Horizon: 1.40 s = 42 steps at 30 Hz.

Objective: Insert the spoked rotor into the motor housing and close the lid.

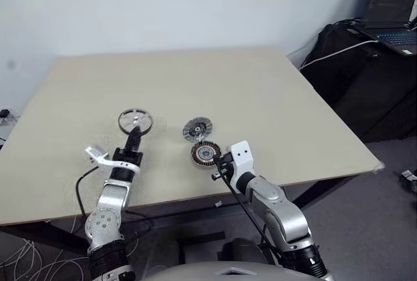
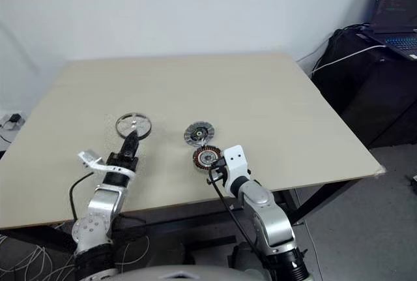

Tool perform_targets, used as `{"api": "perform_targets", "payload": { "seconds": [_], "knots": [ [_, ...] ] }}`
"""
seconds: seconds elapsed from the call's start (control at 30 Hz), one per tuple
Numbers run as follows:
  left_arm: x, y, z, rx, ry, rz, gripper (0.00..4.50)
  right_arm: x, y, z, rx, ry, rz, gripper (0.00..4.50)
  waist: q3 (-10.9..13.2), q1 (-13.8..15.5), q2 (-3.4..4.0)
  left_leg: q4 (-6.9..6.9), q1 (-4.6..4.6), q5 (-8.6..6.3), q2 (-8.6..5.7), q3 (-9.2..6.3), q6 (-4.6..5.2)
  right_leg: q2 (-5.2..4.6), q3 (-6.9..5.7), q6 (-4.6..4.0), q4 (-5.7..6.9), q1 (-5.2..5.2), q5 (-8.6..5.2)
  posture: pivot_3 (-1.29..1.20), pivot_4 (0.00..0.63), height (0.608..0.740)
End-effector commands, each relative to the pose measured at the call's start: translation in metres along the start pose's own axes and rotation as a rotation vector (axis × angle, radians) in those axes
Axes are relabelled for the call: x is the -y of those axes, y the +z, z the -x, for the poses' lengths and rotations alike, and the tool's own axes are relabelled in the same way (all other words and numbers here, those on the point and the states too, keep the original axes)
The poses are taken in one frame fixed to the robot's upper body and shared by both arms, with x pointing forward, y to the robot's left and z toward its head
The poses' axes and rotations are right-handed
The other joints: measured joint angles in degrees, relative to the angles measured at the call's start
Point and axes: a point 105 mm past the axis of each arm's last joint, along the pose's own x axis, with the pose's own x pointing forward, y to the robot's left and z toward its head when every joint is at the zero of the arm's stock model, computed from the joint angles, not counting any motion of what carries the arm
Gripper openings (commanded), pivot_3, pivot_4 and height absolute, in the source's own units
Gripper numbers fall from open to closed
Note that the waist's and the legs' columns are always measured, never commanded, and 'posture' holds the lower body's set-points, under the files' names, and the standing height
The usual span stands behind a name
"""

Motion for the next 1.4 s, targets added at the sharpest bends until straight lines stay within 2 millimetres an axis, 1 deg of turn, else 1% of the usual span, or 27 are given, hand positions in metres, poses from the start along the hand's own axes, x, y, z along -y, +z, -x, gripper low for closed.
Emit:
{"api": "perform_targets", "payload": {
  "seconds": [0.03,0.17,0.4,0.53,0.67,0.77,1.17,1.4],
  "knots": [
    [0.031,-0.040,-0.011,-0.117,-0.122,0.095,0.43,-0.002,0.014,0.002,0.052,0.015,0.005,0.00,0.0,0.0,0.01,0.00,0.00,0.00,0.01,0.00,0.00,0.03,0.01,0.00,0.00,0.01,0.00,0.00,0.000,0.740],
    [0.035,-0.067,-0.015,-0.277,-0.137,0.100,0.43,-0.003,0.011,0.004,0.045,0.015,0.000,0.00,0.0,-0.1,0.03,0.00,0.05,0.02,0.04,-0.03,-0.02,0.15,0.02,0.00,0.00,0.37,-0.01,0.00,0.000,0.740],
    [0.034,-0.101,-0.010,-0.504,-0.147,0.129,0.43,-0.003,0.008,0.006,0.042,0.005,-0.006,0.00,0.0,-0.1,0.07,0.00,0.13,0.03,0.05,-0.05,-0.04,0.15,0.03,0.01,0.00,0.43,-0.02,0.00,0.000,0.740],
    [0.024,-0.119,-0.003,-0.619,-0.083,0.117,0.43,-0.004,0.008,0.005,0.045,0.007,-0.006,0.00,0.0,-0.2,0.08,-0.01,0.13,0.03,0.05,-0.07,-0.04,0.16,0.03,0.01,0.00,0.42,-0.02,0.00,0.000,0.740],
    [0.009,-0.123,-0.001,-0.636,-0.007,0.106,0.43,-0.005,0.009,0.005,0.048,0.011,-0.006,0.00,0.1,-0.2,0.10,-0.01,0.13,0.03,0.05,-0.07,-0.05,0.16,0.04,0.01,0.00,0.42,-0.02,0.00,0.000,0.740],
    [0.004,-0.122,-0.002,-0.625,0.024,0.104,0.43,-0.005,0.009,0.005,0.049,0.012,-0.006,0.00,0.1,-0.1,0.12,-0.01,0.13,0.03,0.05,-0.08,-0.05,0.15,0.04,0.01,0.01,0.41,-0.02,0.00,0.000,0.740],
    [-0.010,-0.131,-0.006,-0.629,0.069,0.125,0.43,-0.007,0.011,0.004,0.052,0.021,-0.001,0.00,0.1,0.0,0.14,-0.01,0.11,0.03,0.04,-0.08,-0.05,0.13,0.03,0.01,0.00,0.40,-0.02,0.00,0.000,0.740],
    [-0.019,-0.138,-0.007,-0.653,0.089,0.126,0.43,-0.006,0.009,0.008,0.046,0.022,0.001,0.00,0.1,0.0,0.14,-0.01,0.10,0.03,0.03,-0.08,-0.05,0.13,0.03,0.01,0.00,0.40,-0.02,0.00,0.000,0.740]
  ]
}}
